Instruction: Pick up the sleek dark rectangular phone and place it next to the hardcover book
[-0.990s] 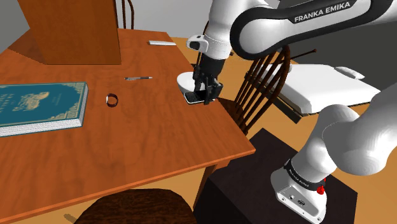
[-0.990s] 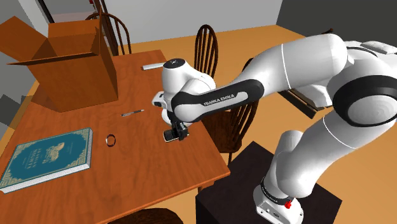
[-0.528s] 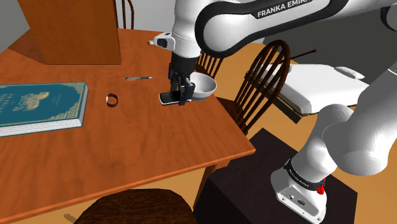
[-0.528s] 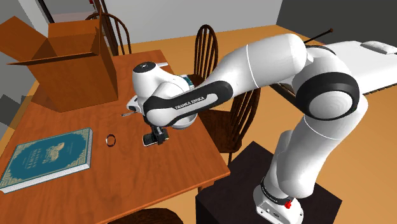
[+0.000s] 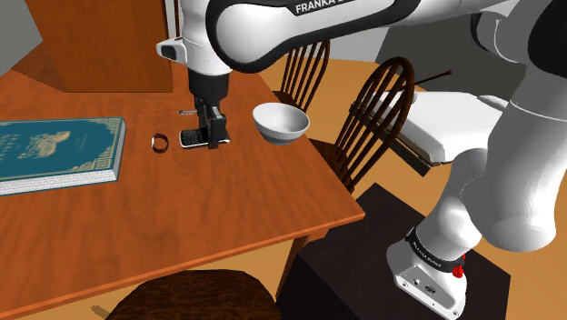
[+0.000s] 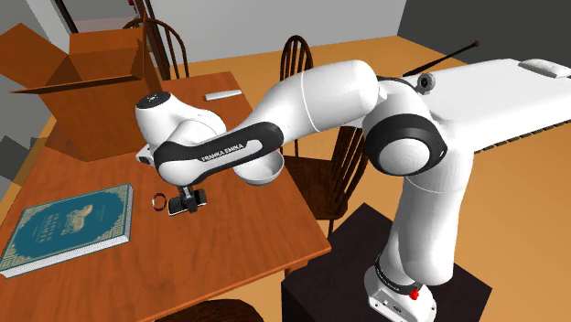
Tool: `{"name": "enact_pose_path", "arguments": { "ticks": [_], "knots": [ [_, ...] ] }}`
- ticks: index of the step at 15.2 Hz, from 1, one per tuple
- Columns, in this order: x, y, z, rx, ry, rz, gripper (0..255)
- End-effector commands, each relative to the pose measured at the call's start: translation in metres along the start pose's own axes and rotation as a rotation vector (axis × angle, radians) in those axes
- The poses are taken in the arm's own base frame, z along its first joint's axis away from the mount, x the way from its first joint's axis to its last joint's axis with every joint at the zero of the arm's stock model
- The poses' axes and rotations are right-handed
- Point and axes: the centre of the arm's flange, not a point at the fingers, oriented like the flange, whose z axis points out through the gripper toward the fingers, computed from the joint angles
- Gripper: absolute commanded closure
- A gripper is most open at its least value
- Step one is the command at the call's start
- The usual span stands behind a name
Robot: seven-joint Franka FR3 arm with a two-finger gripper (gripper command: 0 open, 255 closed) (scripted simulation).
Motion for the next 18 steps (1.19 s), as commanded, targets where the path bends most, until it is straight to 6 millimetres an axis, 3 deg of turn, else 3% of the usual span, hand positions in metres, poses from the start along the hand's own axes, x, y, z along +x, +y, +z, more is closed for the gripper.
{"name": "enact_pose_path", "arguments": {
  "ticks": [1,5,6,18],
  "knots": [
    [0.026,0.007,0.004,0.0,0.0,0.001,255],
    [0.076,0.024,0.006,0.0,0.0,0.001,255],
    [0.098,0.031,0.007,0.0,0.0,0.001,255],
    [0.096,0.028,0.07,0.0,0.0,0.001,255]
  ]
}}
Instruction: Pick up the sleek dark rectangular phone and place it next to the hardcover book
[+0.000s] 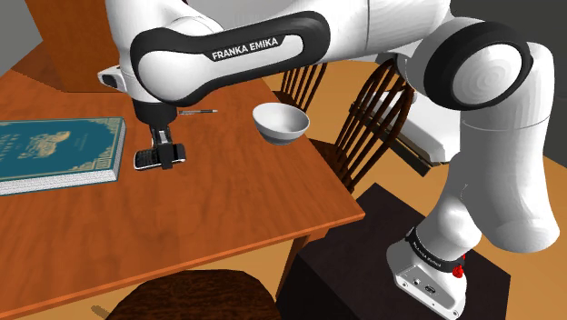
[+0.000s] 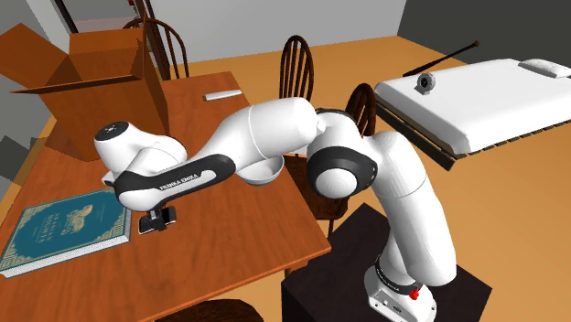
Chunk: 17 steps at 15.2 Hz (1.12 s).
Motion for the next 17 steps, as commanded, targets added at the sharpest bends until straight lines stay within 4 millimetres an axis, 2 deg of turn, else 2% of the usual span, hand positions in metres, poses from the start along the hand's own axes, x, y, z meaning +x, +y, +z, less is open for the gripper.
{"name": "enact_pose_path", "arguments": {
  "ticks": [1,7,15,16,17],
  "knots": [
    [-0.001,-0.001,0.011,0.0,0.0,0.0,255],
    [-0.001,-0.003,0.041,0.0,0.0,0.0,255],
    [-0.001,-0.003,0.041,0.0,0.0,0.0,255],
    [-0.001,-0.003,0.041,0.0,0.0,0.0,0],
    [-0.001,-0.003,0.041,0.0,0.0,0.0,0]
  ]
}}
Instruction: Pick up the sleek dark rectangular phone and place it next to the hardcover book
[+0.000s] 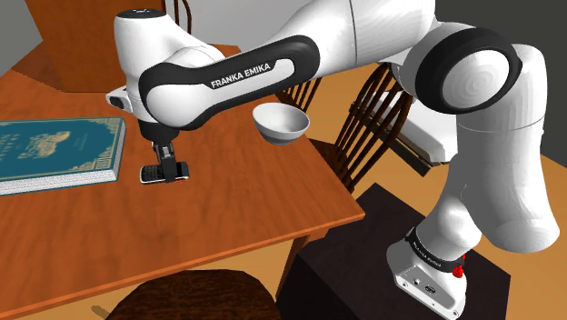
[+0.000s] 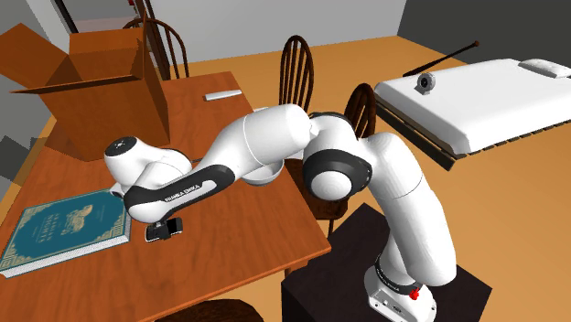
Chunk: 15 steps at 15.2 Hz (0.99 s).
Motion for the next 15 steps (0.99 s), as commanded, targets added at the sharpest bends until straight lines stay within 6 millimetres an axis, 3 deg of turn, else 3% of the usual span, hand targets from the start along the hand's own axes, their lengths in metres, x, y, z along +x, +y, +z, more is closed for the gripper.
{"name": "enact_pose_path", "arguments": {
  "ticks": [1,4,8,15],
  "knots": [
    [0.0,0.0,0.0,0.0,0.0,0.0,0],
    [0.0,0.0,0.0,0.0,0.0,0.0,0],
    [0.0,0.0,-0.05,0.0,0.0,0.0,0],
    [0.0,0.0,-0.05,0.0,0.0,0.0,0]
  ]
}}
